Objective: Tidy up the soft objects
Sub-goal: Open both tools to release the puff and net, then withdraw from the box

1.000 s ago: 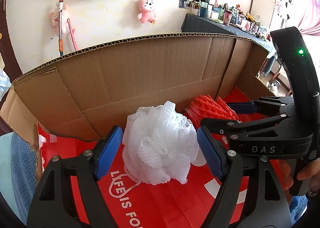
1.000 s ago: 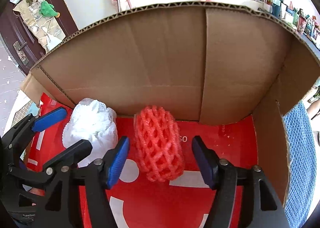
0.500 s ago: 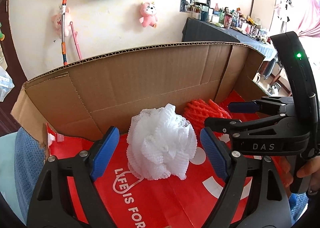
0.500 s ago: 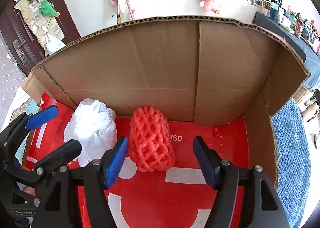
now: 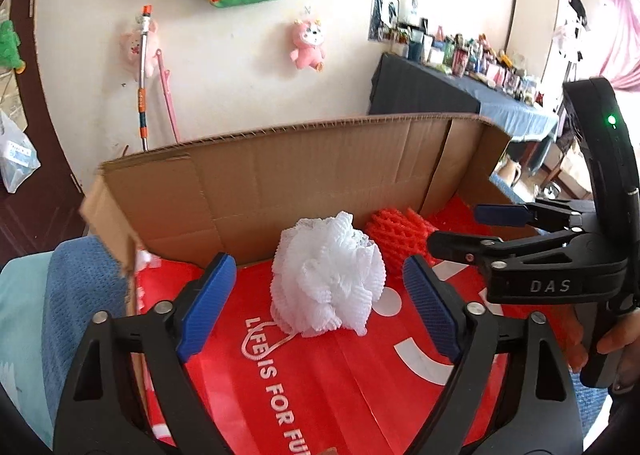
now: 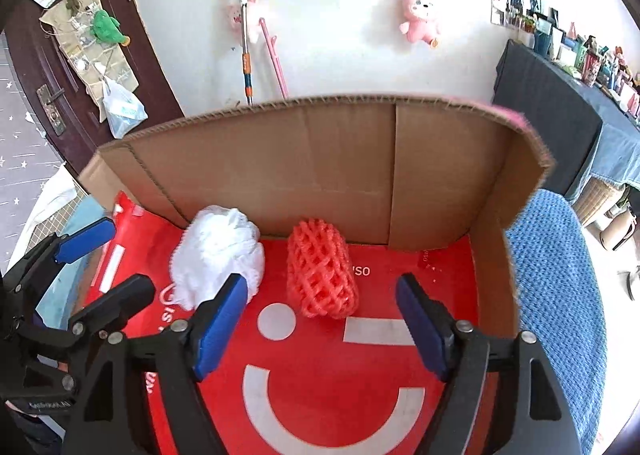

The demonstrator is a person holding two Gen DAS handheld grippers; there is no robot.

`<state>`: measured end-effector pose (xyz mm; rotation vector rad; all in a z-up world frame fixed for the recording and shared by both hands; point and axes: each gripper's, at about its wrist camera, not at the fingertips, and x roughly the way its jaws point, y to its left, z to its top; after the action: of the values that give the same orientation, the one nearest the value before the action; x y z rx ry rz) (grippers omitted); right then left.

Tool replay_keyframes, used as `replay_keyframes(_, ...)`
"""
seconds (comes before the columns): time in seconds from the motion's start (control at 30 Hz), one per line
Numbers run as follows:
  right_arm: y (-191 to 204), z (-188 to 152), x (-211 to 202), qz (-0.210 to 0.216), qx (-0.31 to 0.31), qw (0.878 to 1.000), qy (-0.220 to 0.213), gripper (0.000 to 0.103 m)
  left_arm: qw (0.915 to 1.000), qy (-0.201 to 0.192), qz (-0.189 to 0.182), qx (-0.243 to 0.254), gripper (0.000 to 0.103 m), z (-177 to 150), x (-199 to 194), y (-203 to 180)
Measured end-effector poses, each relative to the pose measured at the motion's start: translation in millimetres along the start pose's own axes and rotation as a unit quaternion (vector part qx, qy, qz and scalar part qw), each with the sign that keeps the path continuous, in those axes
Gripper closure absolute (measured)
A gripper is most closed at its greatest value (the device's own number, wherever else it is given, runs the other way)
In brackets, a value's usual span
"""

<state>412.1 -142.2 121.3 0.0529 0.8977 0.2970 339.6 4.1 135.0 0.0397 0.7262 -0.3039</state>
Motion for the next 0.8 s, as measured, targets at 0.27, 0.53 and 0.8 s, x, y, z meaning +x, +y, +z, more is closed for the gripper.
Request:
replay_keyframes(0.27,13.7,-20.5,-70.7,-0.015,-0.027,0.998,-0.063,0.008,0.9974,-0.065,0.013,-0.029,0.003,-8.6,-64.4,2.5)
replay_keyframes(0.53,32.1,-58.7,-147.6,-0.027,-0.055,0.986,-0.153,0.0,0.9885,-0.143,0.039,-0.029,0.0,-36.0,-134.6,-7.8)
replay_keyframes(0.8,48.8,-117.6,-204.0,-0.046,-0.079,0.968,-0.232,0.0,0.9748,-0.213,0.056,-0.034,0.0,-78.7,-194.0,-23.7)
